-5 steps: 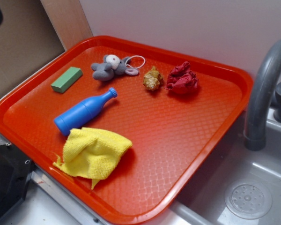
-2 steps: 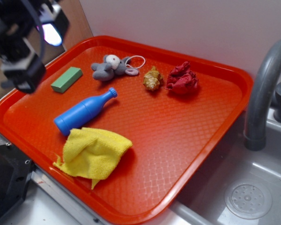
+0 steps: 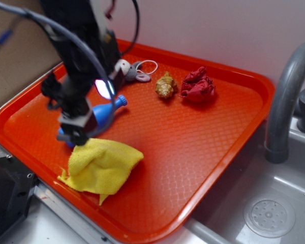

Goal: Grab the yellow cloth.

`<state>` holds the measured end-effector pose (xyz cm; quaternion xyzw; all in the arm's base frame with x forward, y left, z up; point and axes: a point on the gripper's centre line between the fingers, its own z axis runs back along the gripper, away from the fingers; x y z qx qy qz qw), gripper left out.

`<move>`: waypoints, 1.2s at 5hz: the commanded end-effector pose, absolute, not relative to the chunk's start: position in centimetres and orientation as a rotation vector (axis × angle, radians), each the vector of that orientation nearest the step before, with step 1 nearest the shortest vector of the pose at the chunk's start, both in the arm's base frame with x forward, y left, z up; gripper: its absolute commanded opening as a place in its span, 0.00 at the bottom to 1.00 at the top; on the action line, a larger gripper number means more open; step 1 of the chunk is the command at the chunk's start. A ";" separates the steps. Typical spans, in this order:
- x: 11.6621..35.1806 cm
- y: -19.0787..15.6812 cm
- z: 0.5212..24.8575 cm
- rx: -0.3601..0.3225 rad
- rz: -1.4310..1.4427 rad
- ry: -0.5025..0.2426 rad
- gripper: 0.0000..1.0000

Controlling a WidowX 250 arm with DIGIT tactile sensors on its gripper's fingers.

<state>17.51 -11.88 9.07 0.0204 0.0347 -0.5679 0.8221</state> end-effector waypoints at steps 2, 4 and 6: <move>13.1 -11.9 3.4 -0.098 -1.278 0.277 1.00; 13.1 -13.2 2.7 -0.044 -1.081 0.142 0.00; 16.5 -9.6 12.3 0.114 -0.577 -0.118 0.00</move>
